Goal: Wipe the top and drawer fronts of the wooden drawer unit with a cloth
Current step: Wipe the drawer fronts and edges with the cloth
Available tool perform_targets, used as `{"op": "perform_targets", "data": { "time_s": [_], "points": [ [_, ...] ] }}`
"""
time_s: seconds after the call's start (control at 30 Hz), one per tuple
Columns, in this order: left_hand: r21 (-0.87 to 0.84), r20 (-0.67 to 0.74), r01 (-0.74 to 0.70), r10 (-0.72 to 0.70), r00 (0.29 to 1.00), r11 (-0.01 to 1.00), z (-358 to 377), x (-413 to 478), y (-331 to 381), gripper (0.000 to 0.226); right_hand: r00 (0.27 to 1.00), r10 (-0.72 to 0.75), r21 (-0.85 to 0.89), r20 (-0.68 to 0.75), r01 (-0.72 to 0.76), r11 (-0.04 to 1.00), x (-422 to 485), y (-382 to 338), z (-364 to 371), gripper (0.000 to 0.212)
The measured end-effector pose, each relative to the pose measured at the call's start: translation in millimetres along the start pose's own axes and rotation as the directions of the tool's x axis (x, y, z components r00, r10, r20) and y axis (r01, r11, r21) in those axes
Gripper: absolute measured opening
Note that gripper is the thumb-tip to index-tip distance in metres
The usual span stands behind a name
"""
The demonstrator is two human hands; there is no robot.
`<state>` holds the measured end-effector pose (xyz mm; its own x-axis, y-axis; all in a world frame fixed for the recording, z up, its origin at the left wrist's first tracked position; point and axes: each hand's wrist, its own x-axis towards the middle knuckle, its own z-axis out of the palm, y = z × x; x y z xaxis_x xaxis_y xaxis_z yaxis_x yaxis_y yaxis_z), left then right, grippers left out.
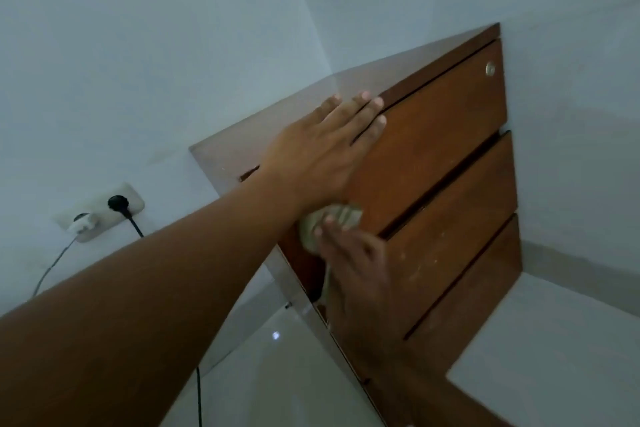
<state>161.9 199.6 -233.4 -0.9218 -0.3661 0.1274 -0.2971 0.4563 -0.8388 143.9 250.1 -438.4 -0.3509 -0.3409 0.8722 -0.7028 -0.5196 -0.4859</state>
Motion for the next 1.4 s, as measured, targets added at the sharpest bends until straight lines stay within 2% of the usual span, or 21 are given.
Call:
{"op": "perform_targets", "data": {
  "time_s": [0.1, 0.2, 0.27, 0.37, 0.43, 0.5, 0.57, 0.6, 0.7, 0.73, 0.87, 0.93, 1.07, 1.2, 1.3, 1.4],
  "points": [
    [0.102, -0.013, -0.054, 0.056, 0.998, 0.993, 14, -33, 8, 0.069, 0.984, -0.074, 0.050, 0.160, 0.067, 0.997, -35, -8, 0, 0.033],
    [0.142, -0.042, -0.075, 0.082, 0.996, 0.987, 25, -66, 15, 0.062, 0.944, -0.171, 0.078, 0.282, 0.155, 0.985, -55, 4, -20, 0.030],
    [0.130, -0.076, -0.074, 0.085, 0.994, 0.989, 29, -79, 17, 0.062, 0.974, -0.119, 0.024, 0.193, 0.116, 0.993, -52, 10, -37, 0.029],
    [0.110, -0.127, -0.061, 0.075, 0.989, 0.992, 30, -85, 16, 0.063, 0.994, 0.107, -0.042, -0.023, -0.107, 0.993, -15, 14, -45, 0.036],
    [0.100, -0.150, -0.059, 0.074, 0.986, 0.993, 30, -83, 17, 0.061, 0.993, 0.114, -0.051, 0.026, -0.113, 0.992, 2, 5, -34, 0.038],
    [0.102, -0.169, -0.058, 0.075, 0.983, 0.993, 32, -82, 18, 0.059, 0.985, -0.012, -0.036, 0.173, 0.019, 0.999, -16, -1, -20, 0.032],
    [0.088, -0.187, -0.049, 0.065, 0.980, 0.995, 35, -82, 22, 0.059, 0.956, -0.092, 0.017, 0.277, 0.091, 0.996, -45, 3, -23, 0.029],
    [0.077, -0.192, -0.044, 0.058, 0.980, 0.996, 36, -82, 25, 0.059, 0.960, -0.086, 0.025, 0.266, 0.082, 0.996, -54, 9, -28, 0.030],
    [0.055, -0.175, -0.059, 0.068, 0.982, 0.997, 43, -89, 41, 0.063, 0.995, 0.055, -0.020, 0.087, -0.054, 0.998, -58, 21, -41, 0.038],
    [0.055, -0.166, -0.068, 0.076, 0.983, 0.996, 47, -93, 46, 0.063, 0.996, 0.059, -0.030, 0.072, -0.057, 0.998, -52, 20, -42, 0.040],
    [0.061, -0.176, -0.083, 0.093, 0.980, 0.995, 61, -100, 56, 0.061, 0.945, -0.173, -0.103, 0.277, 0.208, 0.973, -35, 18, -41, 0.036],
    [0.052, -0.203, -0.051, 0.060, 0.977, 0.997, 63, -94, 58, 0.059, 0.931, -0.210, -0.139, 0.299, 0.260, 0.956, -28, 29, -42, 0.033],
    [0.055, -0.237, -0.008, 0.021, 0.971, 0.998, 67, -87, 62, 0.057, 0.967, -0.113, -0.147, 0.227, 0.148, 0.978, -35, 51, -43, 0.034],
    [0.014, -0.219, 0.053, -0.049, 0.975, 0.998, 64, -84, 72, 0.055, 0.997, 0.048, -0.110, 0.060, -0.041, 0.993, -47, 66, -54, 0.033],
    [-0.177, -0.197, 0.115, -0.150, 0.969, 0.977, 59, -86, 101, 0.052, 0.990, 0.141, -0.129, 0.012, -0.138, 0.982, -47, 71, -69, 0.044],
    [-0.386, -0.102, 0.207, -0.264, 0.959, 0.899, 53, -98, 147, 0.055, 0.981, 0.191, -0.153, 0.027, -0.184, 0.971, -45, 76, -82, 0.049]
  ]
}}
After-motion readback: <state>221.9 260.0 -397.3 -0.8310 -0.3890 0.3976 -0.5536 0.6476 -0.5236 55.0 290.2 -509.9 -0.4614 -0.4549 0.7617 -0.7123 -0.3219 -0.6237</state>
